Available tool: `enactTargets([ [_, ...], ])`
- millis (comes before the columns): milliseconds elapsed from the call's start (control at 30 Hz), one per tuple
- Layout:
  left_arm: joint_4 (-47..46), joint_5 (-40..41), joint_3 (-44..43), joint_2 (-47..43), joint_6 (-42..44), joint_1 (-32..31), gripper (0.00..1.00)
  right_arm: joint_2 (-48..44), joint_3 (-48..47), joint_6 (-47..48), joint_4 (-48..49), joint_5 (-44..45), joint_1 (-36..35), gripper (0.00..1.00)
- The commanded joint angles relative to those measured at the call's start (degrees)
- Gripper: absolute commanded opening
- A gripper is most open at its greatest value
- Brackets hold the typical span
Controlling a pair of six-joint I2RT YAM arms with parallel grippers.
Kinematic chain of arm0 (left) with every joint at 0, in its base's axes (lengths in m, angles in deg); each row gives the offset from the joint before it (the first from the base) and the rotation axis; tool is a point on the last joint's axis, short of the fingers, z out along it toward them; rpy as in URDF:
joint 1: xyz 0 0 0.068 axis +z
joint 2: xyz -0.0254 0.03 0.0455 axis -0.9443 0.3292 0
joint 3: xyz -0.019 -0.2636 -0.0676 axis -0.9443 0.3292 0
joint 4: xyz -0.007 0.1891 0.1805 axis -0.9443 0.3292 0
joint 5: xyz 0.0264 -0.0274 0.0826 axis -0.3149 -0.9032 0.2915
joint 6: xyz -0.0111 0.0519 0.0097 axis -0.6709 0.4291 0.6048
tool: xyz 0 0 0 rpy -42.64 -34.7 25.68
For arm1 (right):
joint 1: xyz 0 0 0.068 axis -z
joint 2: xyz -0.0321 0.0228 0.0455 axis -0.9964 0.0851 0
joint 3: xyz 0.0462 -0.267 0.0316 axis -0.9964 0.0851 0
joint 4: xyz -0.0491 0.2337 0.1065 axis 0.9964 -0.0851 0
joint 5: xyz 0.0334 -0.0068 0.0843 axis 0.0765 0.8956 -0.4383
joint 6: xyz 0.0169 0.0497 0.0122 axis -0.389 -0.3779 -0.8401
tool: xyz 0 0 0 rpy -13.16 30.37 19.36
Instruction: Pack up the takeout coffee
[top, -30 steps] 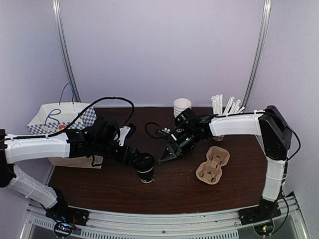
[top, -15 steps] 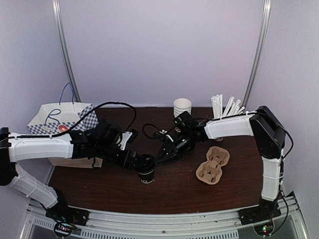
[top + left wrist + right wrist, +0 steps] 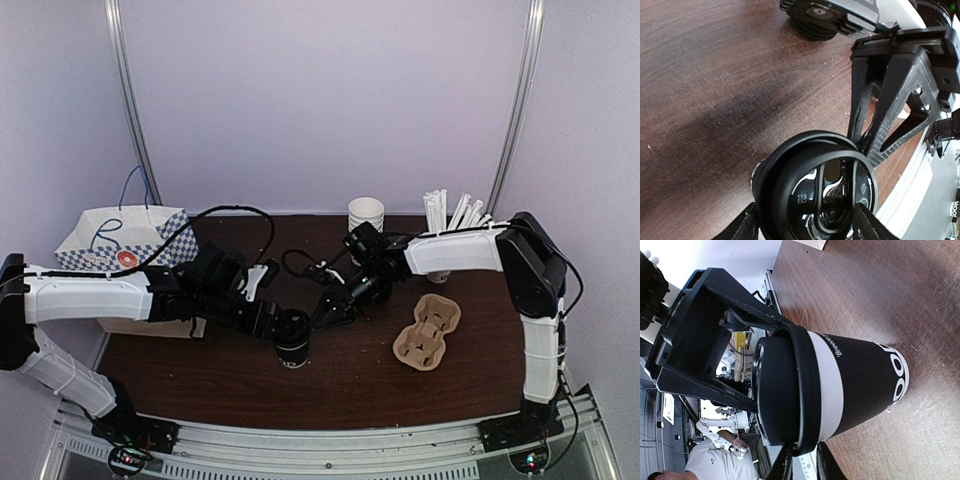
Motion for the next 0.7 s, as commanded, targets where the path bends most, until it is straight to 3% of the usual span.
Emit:
enactTargets([
  [0, 2.99, 3.68, 5.28, 4.02, -1.83, 0.01, 0.62, 8.96, 1.61, 3.03, -10.91, 19.57, -1.49, 0.17],
  [433, -0.94, 4.01, 12.42, 6.65, -3.94, 1.35, 0.61, 13.21, -0.34, 7.14, -14.43, 24.65, -3.03, 0.18],
  [667, 0.22, 5.38, 6.17, 1.78, 4.58, 1.34, 0.67, 3.66, -2.97, 14.04, -11.05, 10.29, -2.88, 0.27],
])
